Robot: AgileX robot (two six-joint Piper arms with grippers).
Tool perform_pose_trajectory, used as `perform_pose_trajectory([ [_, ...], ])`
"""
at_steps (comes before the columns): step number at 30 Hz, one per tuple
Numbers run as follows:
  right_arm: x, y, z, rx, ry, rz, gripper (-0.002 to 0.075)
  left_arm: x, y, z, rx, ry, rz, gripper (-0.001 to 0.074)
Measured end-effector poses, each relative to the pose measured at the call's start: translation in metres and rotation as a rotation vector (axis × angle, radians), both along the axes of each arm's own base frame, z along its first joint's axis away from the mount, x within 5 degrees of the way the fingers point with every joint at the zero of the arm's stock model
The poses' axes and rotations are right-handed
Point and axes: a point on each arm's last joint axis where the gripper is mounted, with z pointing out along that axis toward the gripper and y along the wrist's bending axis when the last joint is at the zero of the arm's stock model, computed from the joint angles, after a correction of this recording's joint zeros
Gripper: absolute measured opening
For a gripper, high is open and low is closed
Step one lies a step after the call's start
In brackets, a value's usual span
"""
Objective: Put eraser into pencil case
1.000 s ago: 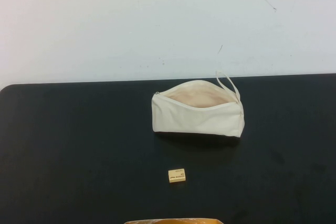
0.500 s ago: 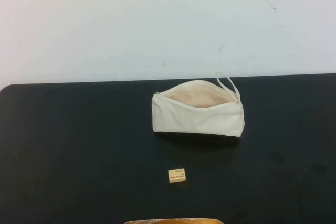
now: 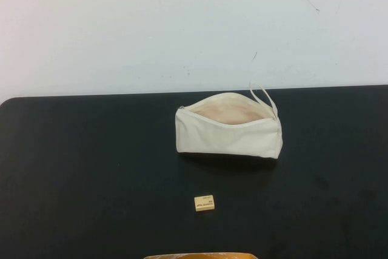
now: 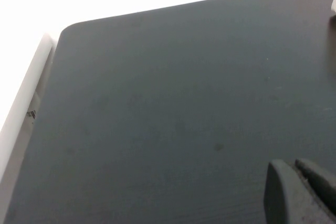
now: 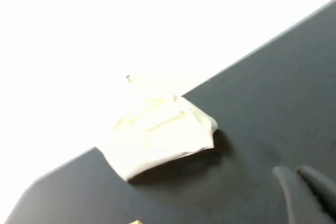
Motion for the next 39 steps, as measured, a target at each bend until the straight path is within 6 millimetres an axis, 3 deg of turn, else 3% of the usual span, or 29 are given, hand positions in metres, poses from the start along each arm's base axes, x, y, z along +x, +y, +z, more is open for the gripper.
perform_pose_trajectory([
  [3,-0.004,0.004,0.021,-0.173,-0.079,0.058,-0.0001,0.000,0.000,0.000,0.000,0.000,0.000,-0.0001],
  [7,-0.011,0.013,0.063,-0.453,-0.140,0.195,-0.0001,0.000,0.000,0.000,0.000,0.000,0.000,-0.0001],
  [14,0.007,0.016,0.117,-0.850,0.136,0.536,-0.0001,0.000,0.000,0.000,0.000,0.000,0.000,-0.0001],
  [21,0.044,0.008,0.164,-0.934,0.385,0.730,-0.0001,0.000,0.000,0.000,-0.023,0.002,0.007,-0.0001],
  [26,0.071,0.010,0.181,-0.934,0.413,0.759,-0.0001,0.000,0.000,0.000,-0.027,0.002,0.009,-0.0001],
  [31,0.105,0.019,0.186,-1.007,0.492,0.809,-0.0001,0.000,0.000,0.000,-0.033,0.002,0.010,-0.0001],
  [34,0.130,0.034,0.181,-1.069,0.559,0.859,-0.0001,0.000,0.000,0.000,-0.035,0.002,0.011,-0.0001],
  [39,0.163,0.083,0.167,-1.236,0.610,0.966,-0.0001,0.000,0.000,0.000,-0.036,0.003,0.011,-0.0001],
])
